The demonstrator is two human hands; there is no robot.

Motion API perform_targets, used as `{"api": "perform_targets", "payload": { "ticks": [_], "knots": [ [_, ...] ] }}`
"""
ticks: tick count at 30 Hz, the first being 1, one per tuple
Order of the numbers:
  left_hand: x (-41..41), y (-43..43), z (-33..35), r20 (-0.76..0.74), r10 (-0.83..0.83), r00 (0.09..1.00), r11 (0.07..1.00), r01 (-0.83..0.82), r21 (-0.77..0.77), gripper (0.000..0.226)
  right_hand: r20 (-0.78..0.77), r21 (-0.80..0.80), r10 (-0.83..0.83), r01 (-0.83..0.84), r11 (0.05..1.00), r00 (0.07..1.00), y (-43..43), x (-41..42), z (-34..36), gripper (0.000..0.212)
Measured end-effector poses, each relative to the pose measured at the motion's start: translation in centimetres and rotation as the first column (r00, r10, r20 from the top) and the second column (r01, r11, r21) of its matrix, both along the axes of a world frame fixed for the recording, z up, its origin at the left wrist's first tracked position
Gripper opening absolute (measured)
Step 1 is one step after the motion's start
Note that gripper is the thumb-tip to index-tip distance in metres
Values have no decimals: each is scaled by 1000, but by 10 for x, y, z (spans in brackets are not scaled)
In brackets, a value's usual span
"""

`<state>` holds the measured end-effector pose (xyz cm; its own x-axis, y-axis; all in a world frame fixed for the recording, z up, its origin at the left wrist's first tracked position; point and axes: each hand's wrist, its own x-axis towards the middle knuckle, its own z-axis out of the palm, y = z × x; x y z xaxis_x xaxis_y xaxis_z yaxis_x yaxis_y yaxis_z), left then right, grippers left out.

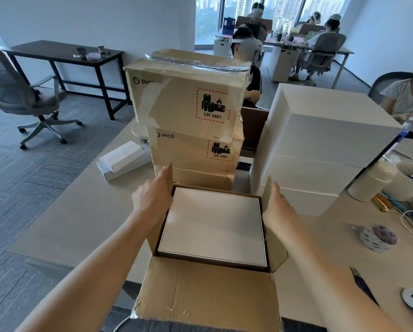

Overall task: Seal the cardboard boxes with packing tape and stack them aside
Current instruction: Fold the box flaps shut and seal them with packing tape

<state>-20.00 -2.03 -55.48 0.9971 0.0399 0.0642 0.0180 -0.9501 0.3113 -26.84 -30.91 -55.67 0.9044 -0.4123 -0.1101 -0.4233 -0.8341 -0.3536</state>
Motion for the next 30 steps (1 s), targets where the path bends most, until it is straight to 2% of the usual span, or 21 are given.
{"api": "perform_targets", "payload": {
  "ticks": [5, 10, 13, 15, 18, 20, 22, 27, 30],
  "knots": [
    [-27, -41, -6, -115, -123, 986, 992, 125, 9, 63, -21, 234, 84, -77, 969, 996, 36, 11, -20, 82],
    [-40, -65, -24, -219, -222, 950, 971, 235, 34, 60, -54, 281, 61, -44, 959, 997, 60, 15, -50, 62],
    [-43, -75, -46, -295, -260, 920, 962, 273, 5, 44, -131, 374, 126, -68, 925, 983, 68, 13, -70, 64],
    [-48, -78, -59, -362, -233, 902, 946, 298, 132, 43, -128, 335, 187, -134, 933, 974, 68, 3, -84, 67],
    [-61, -80, -65, -441, -238, 865, 887, 378, 264, 63, -52, 132, 333, -324, 937, 941, 69, -17, -99, 61],
    [-66, -74, -68, -437, -269, 858, 892, 393, 223, 68, -43, 70, 395, -391, 918, 918, 69, -26, -102, 61],
    [-66, -62, -80, -429, -336, 839, 887, 435, 156, 70, -69, 83, 433, -428, 900, 898, 66, -33, -103, 66],
    [-88, -20, -94, -378, -538, 753, 795, 603, 68, 77, -157, 77, 579, -574, 815, 800, 53, -67, -94, 68],
    [-106, 1, -89, -380, -615, 691, 730, 681, 58, 91, -202, 37, 648, -655, 754, 734, 48, -94, -86, 79]
  ]
}}
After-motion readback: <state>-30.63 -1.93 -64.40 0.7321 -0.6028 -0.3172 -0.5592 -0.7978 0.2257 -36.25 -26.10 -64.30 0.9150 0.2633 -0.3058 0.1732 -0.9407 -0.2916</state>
